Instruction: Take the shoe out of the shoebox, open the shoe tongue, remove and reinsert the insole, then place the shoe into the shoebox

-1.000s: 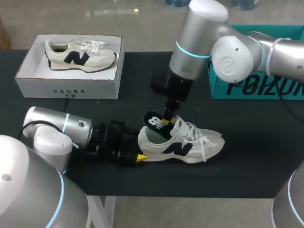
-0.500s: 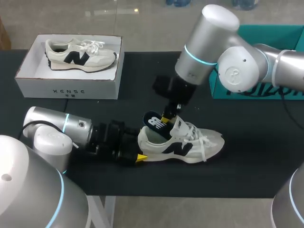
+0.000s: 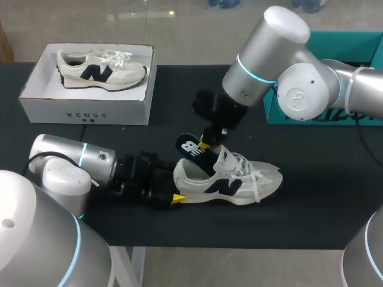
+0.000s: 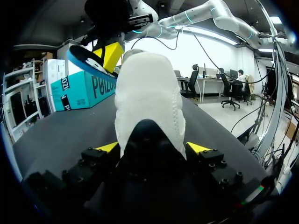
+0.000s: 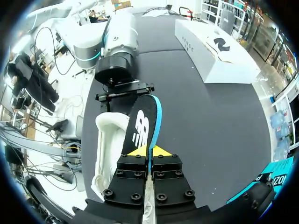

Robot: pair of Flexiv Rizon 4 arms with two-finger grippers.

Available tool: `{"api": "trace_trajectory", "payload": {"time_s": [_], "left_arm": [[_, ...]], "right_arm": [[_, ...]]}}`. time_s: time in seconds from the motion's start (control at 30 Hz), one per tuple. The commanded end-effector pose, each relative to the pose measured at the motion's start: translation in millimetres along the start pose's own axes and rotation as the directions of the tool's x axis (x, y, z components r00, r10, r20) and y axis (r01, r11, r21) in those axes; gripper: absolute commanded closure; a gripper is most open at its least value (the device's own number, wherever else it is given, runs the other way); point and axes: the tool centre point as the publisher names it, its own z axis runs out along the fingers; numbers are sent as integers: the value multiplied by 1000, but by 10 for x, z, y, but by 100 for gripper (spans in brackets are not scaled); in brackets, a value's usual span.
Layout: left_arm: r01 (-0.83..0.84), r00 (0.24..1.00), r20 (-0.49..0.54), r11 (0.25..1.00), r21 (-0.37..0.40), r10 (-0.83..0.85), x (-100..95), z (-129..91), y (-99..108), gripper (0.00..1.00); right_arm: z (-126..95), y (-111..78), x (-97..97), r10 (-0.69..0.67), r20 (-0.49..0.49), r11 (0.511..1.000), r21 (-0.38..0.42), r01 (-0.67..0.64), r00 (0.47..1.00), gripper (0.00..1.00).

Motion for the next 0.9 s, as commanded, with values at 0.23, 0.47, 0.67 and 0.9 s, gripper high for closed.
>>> {"api": "trace_trajectory", "payload": {"time_s": [0.23,0.47,0.67,0.9], "left_arm": [[-1,1000,0,1000,0,1,-7,35,40,100],[-1,1000,0,1000,0,1,-7,35,40,100],[-1,1000,0,1000,0,1,-7,35,40,100],[-1,1000,0,1000,0,1,-7,35,40,100]], "right_arm": [[147,346,-255,-61,-2,997,-40,61,998,100],[18,598,-434,-102,47,992,-65,105,994,100],[-257,753,-602,-111,97,992,-54,117,989,100],[-815,1012,-784,-137,212,988,-48,150,968,100]]}}
